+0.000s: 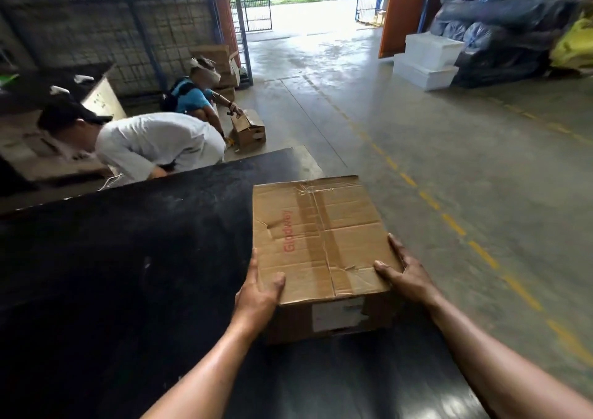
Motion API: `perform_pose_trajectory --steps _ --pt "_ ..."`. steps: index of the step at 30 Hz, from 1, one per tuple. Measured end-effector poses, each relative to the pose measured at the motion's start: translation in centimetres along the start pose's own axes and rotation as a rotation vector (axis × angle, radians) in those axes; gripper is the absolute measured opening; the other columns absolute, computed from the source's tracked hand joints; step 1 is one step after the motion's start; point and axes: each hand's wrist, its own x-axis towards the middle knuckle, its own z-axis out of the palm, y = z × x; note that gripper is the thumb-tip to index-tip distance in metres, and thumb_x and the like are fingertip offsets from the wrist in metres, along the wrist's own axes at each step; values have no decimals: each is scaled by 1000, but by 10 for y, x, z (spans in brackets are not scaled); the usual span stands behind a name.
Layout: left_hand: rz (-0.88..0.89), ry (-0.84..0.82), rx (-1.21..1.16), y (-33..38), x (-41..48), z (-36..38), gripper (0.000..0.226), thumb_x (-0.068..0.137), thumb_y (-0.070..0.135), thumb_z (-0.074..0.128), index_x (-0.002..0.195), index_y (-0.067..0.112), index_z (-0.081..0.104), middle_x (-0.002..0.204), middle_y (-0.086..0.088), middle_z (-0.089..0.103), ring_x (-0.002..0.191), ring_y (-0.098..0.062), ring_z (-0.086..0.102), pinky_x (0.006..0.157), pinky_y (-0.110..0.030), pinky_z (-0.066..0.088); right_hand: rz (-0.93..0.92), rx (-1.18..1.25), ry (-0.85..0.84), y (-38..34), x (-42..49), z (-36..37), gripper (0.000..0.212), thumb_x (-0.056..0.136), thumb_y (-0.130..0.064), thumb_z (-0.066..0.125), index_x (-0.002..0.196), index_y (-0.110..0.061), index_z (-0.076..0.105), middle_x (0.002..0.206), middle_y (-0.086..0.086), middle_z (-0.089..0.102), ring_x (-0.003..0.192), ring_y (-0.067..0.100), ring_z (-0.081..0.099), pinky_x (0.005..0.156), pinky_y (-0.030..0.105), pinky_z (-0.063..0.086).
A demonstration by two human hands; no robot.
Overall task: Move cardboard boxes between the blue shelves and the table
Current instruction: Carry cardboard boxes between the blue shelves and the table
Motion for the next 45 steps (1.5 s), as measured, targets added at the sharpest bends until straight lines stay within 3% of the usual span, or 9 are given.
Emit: perform_pose_trajectory --steps 6,11,19,21,24,29,33,37,45 --pt "-42 16 -5 -5 -6 2 98 78 64 73 153 56 12 133 11 64 116 -14 63 98 -26 44 -2 43 -14 8 9 1 76 86 -34 75 151 -36 37 152 3 46 123 14 50 105 25 37" --pt "-59 91 46 -3 2 14 101 74 72 70 154 56 10 133 5 66 118 -23 65 100 -33 49 -5 -21 -13 5 36 -6 74 82 -51 74 147 -48 38 155 -4 43 137 21 45 112 34 37" --pt "-62 93 80 5 11 23 104 77 74 66 156 51 3 148 -2 55 132 -32 55 107 -42 44 47 -117 -71 -3 55 -17 76 82 -62 67 148 -55 30 161 1 32 143 31 36 114 47 36" --pt "-68 75 103 7 10 21 107 77 77 62 156 51 -5 159 -6 41 142 -33 43 114 -47 39 45 -104 -67 -7 50 -18 79 83 -59 68 151 -48 30 161 1 32 144 29 36 115 47 35" --pt "-89 68 230 16 8 14 109 74 86 54 153 53 -15 170 -7 -4 155 -37 4 120 -63 14 37 -106 -11 -15 29 -26 79 84 -58 68 152 -40 32 155 8 43 138 28 45 111 48 40" --pt "138 66 328 67 -15 14 105 76 83 54 154 53 -9 170 -2 -6 156 -32 -5 119 -65 6 53 -165 47 -25 -35 -62 76 86 -47 71 152 -35 35 147 12 52 131 28 53 108 47 44" --pt "360 -81 321 119 -74 40 100 82 70 63 160 39 9 170 -4 12 155 -31 11 121 -60 21 77 -194 135 -17 -126 -105 74 85 -49 70 150 -38 37 141 6 57 117 21 62 96 35 49" --pt "505 -403 248 161 -162 90 99 82 67 67 160 37 14 167 -6 22 153 -27 21 122 -51 26 133 -177 287 6 -241 -154 73 84 -48 71 149 -38 40 135 1 60 108 17 65 94 33 50" --pt "844 -1012 176 226 -383 210 98 74 78 65 157 39 28 160 -1 39 147 -20 36 118 -38 33 423 -142 805 67 -535 -240 72 79 -44 77 145 -39 46 126 1 65 99 13 67 87 30 51"
